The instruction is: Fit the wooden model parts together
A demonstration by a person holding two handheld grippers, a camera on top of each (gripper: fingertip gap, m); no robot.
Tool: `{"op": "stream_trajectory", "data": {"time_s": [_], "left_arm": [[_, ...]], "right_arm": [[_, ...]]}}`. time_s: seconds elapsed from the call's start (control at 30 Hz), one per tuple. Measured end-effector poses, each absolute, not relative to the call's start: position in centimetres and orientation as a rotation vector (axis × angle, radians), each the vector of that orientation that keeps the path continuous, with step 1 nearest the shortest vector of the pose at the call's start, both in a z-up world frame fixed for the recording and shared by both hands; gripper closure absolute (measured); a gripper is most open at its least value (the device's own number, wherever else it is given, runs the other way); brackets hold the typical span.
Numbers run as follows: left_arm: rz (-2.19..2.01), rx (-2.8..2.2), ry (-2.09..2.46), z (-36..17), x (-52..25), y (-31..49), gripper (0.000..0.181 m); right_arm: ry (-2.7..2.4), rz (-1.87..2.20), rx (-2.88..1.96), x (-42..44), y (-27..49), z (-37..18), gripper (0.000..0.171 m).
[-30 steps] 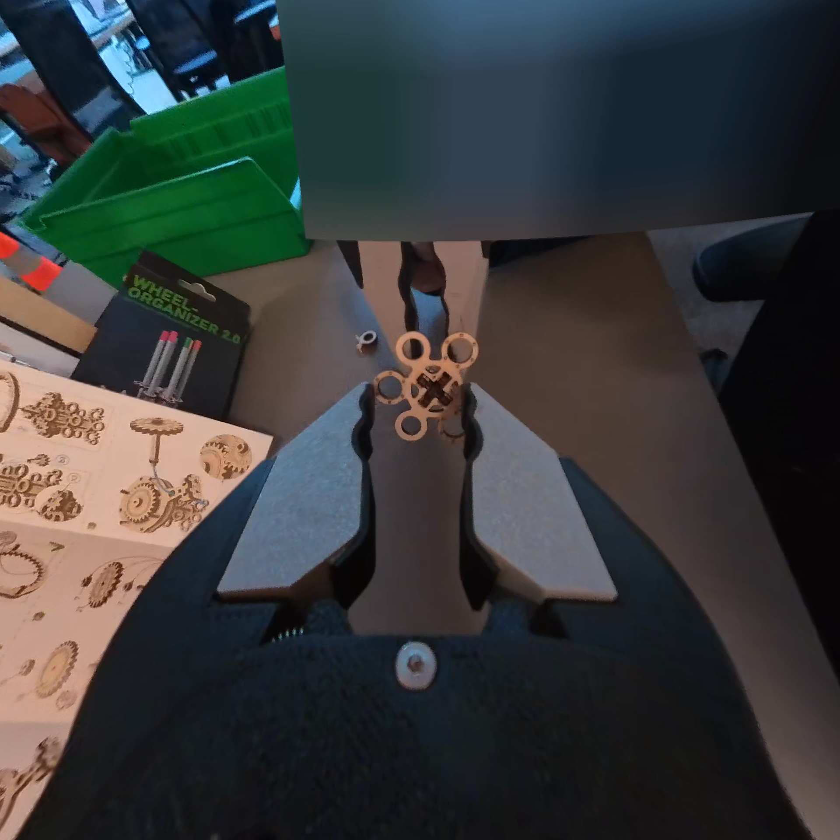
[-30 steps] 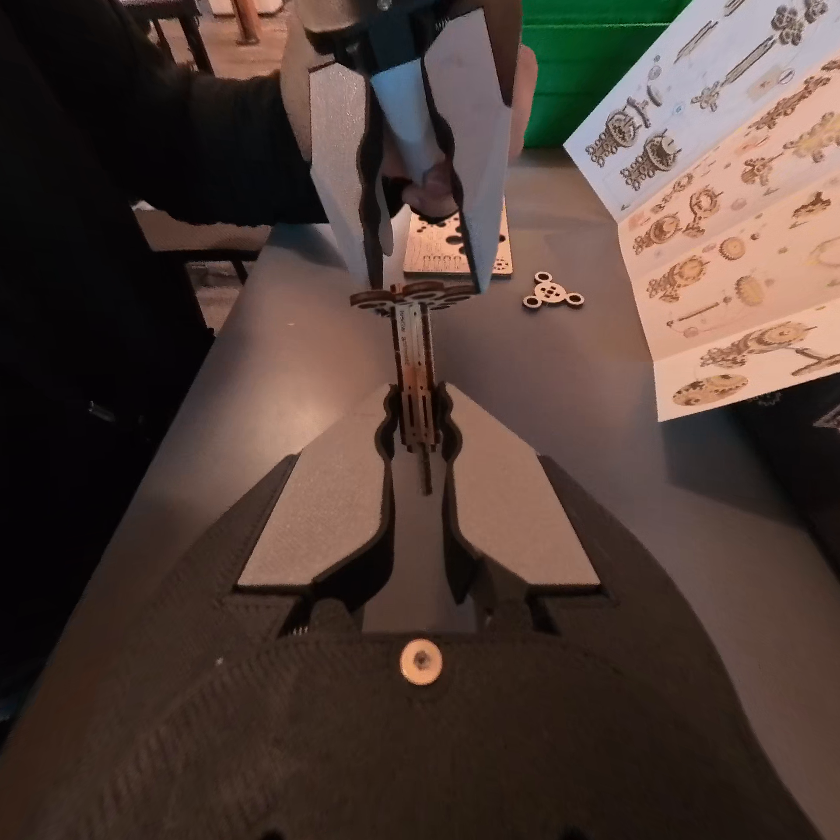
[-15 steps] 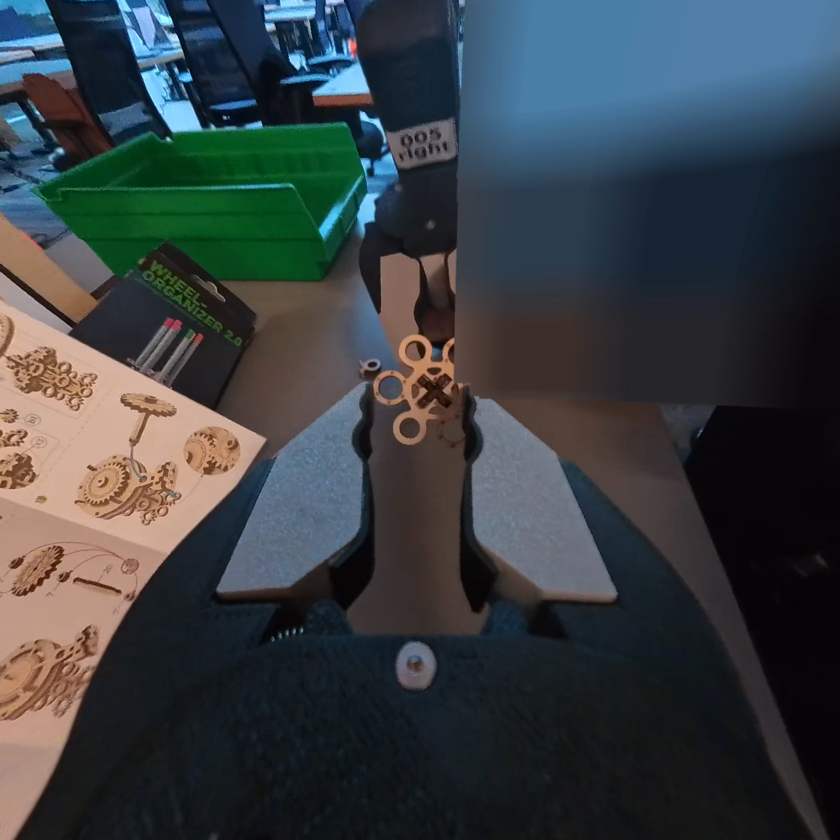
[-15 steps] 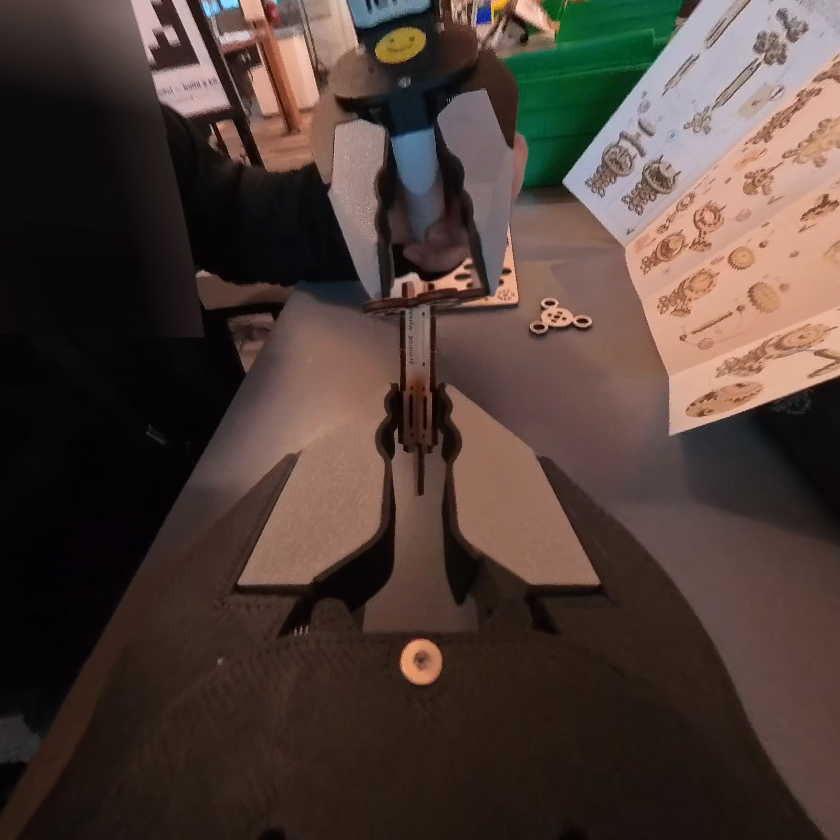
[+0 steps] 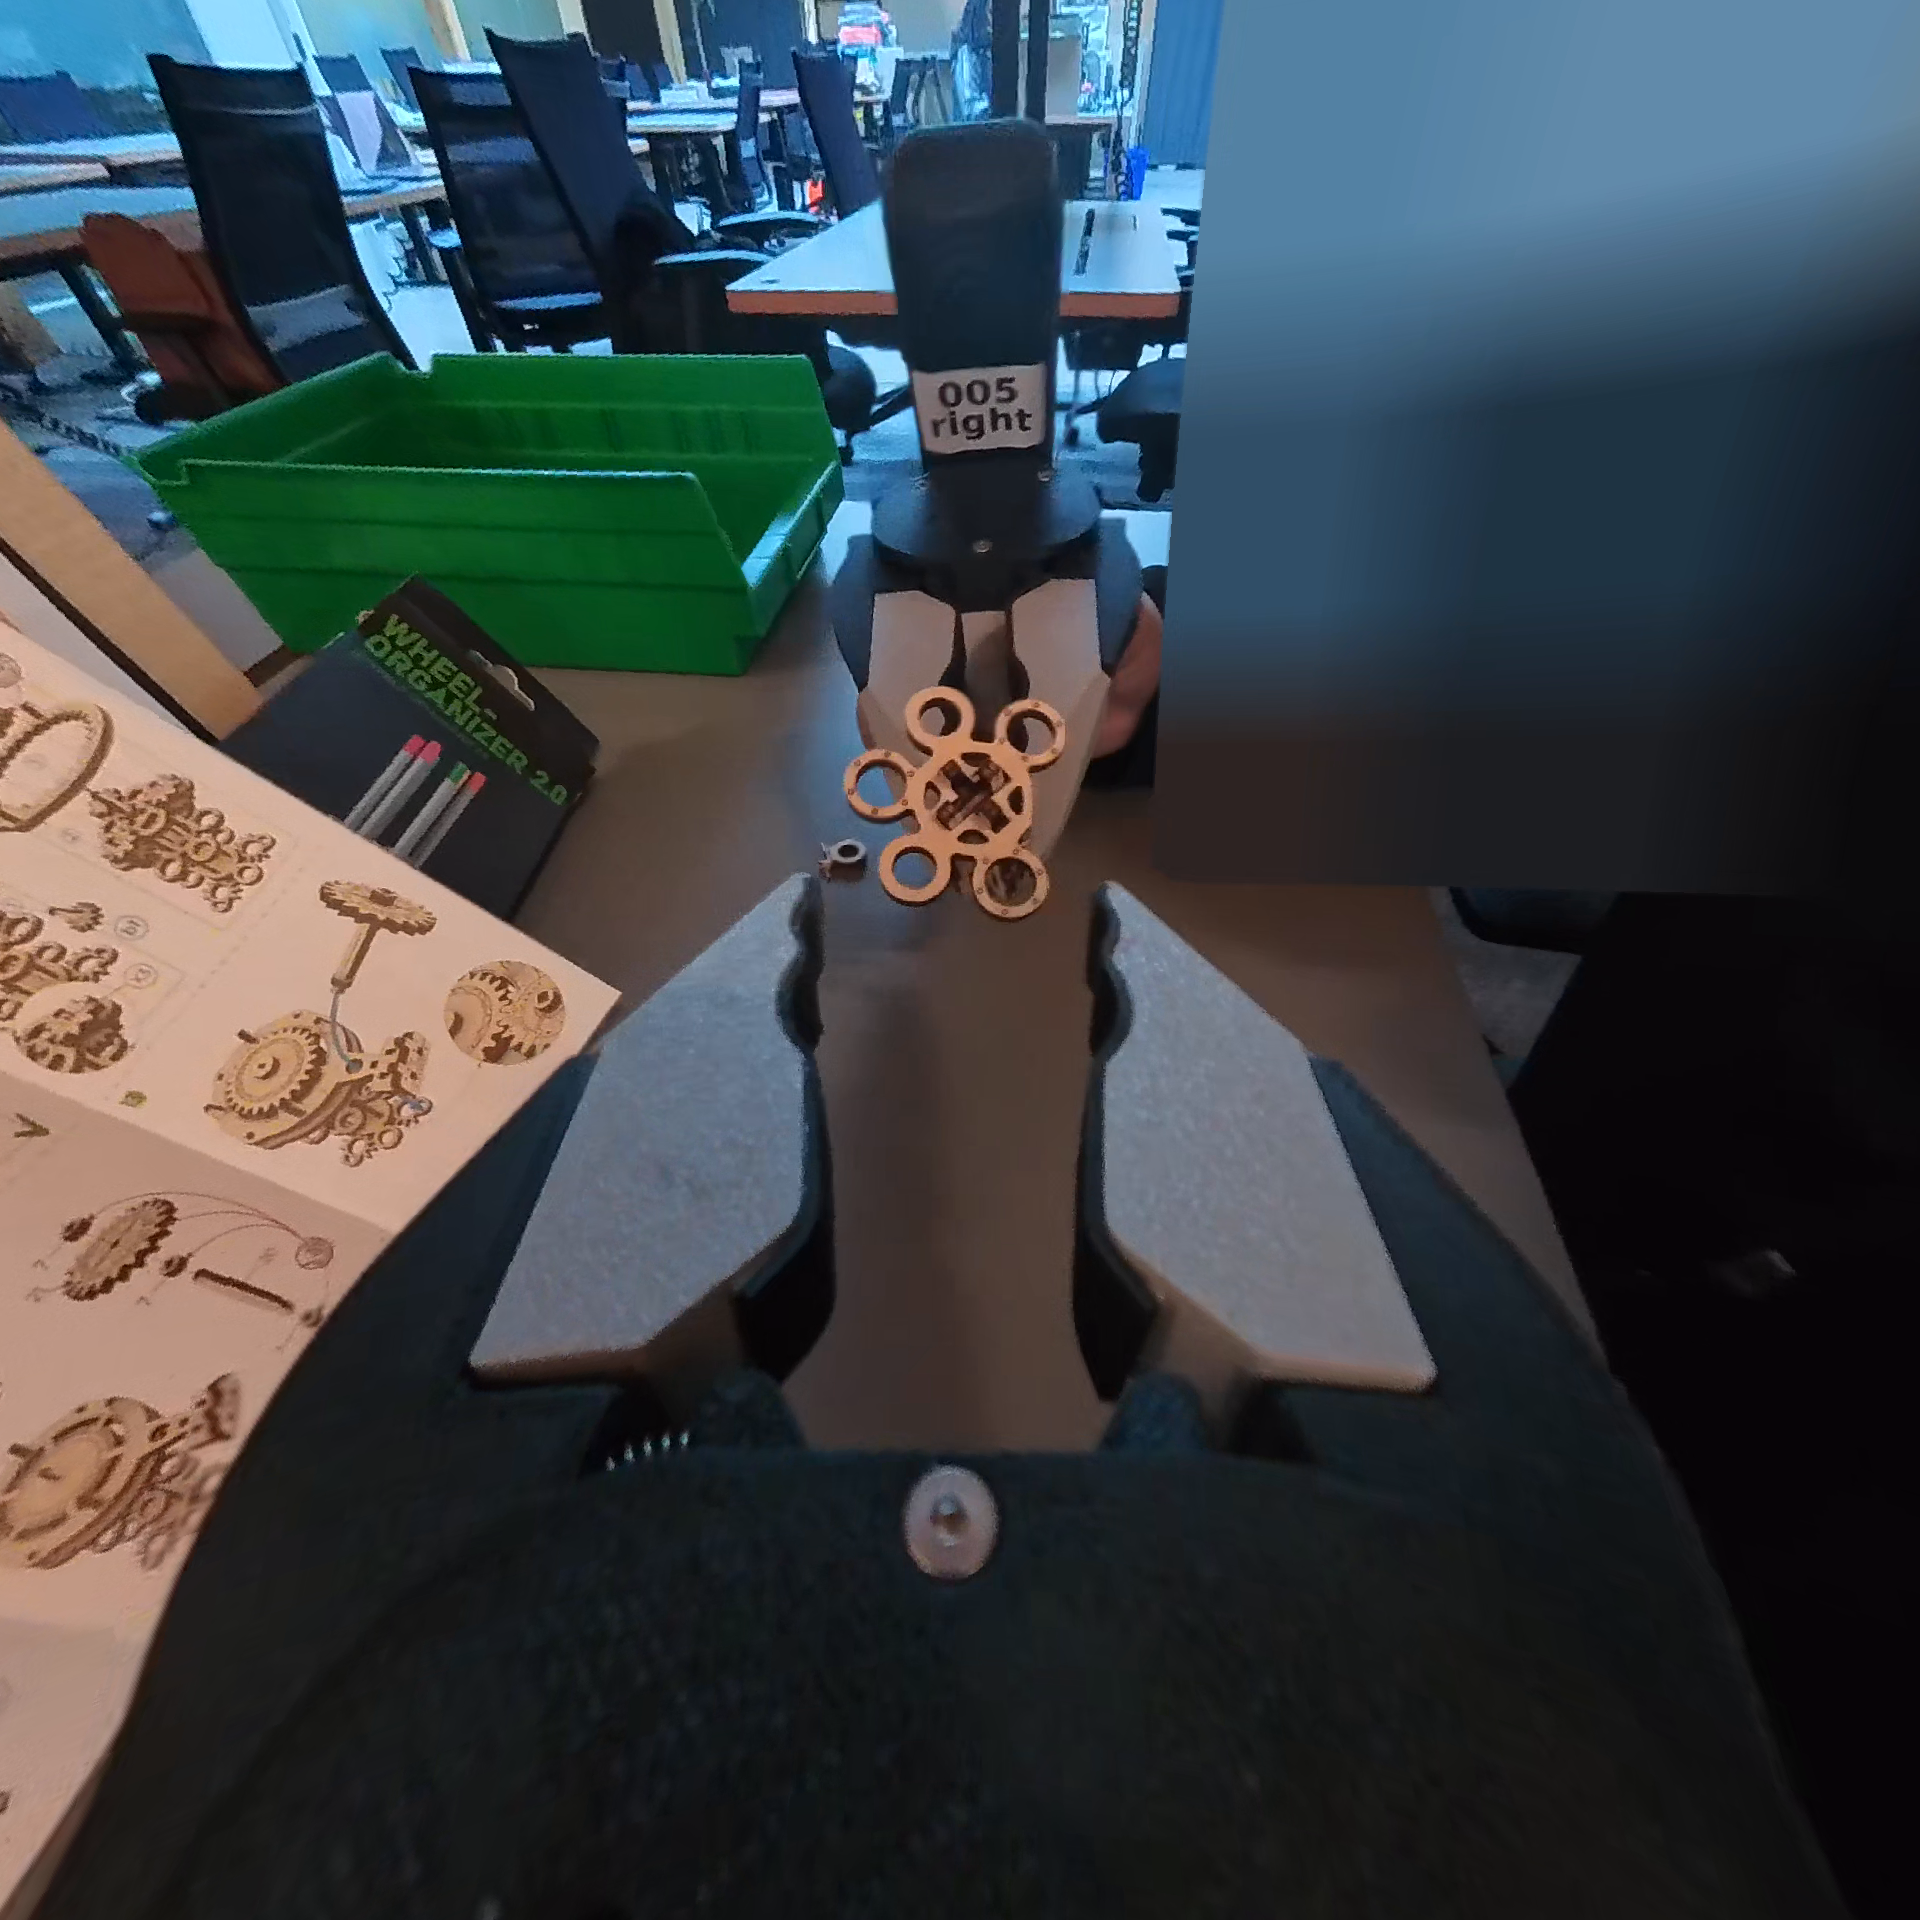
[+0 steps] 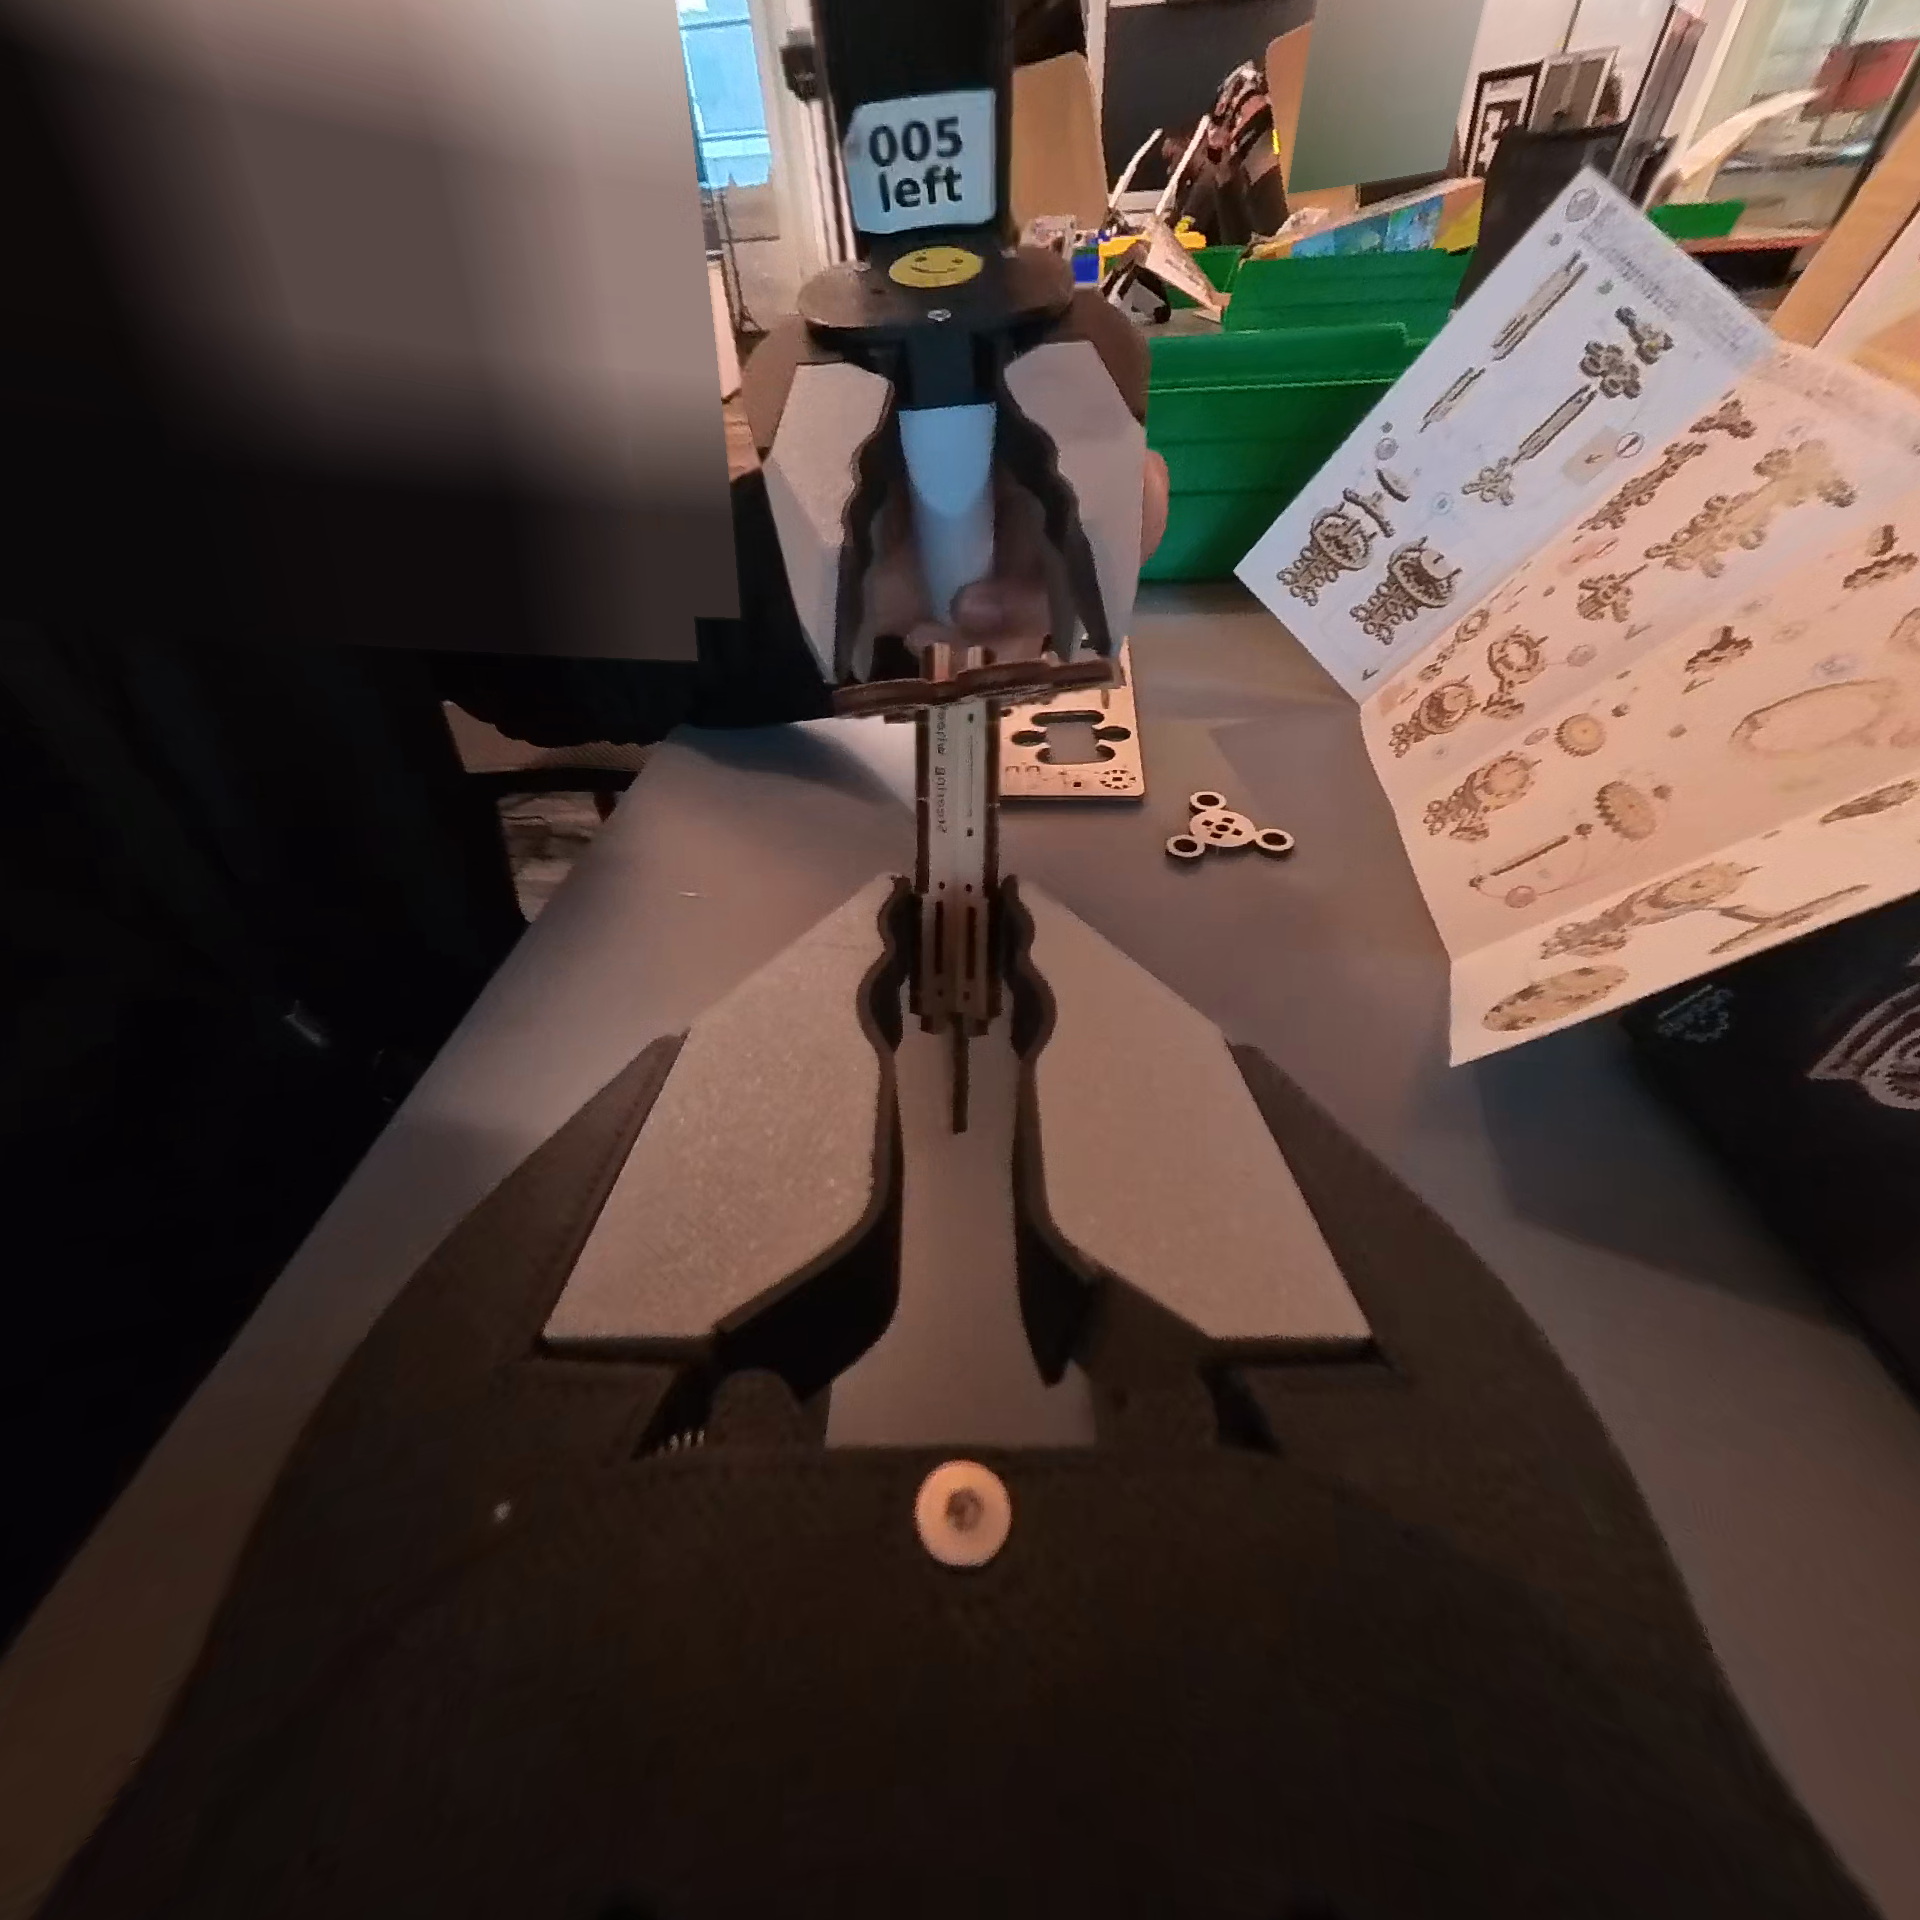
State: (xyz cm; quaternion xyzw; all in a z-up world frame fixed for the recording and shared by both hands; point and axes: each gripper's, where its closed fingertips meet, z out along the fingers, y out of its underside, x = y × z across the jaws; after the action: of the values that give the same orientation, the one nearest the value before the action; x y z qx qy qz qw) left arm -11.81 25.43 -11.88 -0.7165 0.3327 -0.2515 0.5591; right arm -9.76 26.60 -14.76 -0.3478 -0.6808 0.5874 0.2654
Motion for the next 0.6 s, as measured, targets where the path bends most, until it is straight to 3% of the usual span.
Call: {"op": "stream_trajectory", "data": {"time_s": [0.37, 0.6], "left_arm": [[-0.584, -1.749, 0.793, -13.8, -11.3, 25.8, 0.132], [-0.522, -1.79, 0.761, -14.8, -11.9, 26.8, 0.147]], "right_arm": [[-1.849, 1.386, -0.856, -10.5, 26.5, -15.4, 0.158], [-1.828, 1.346, -0.967, -10.9, 27.4, -15.8, 0.158]]}}
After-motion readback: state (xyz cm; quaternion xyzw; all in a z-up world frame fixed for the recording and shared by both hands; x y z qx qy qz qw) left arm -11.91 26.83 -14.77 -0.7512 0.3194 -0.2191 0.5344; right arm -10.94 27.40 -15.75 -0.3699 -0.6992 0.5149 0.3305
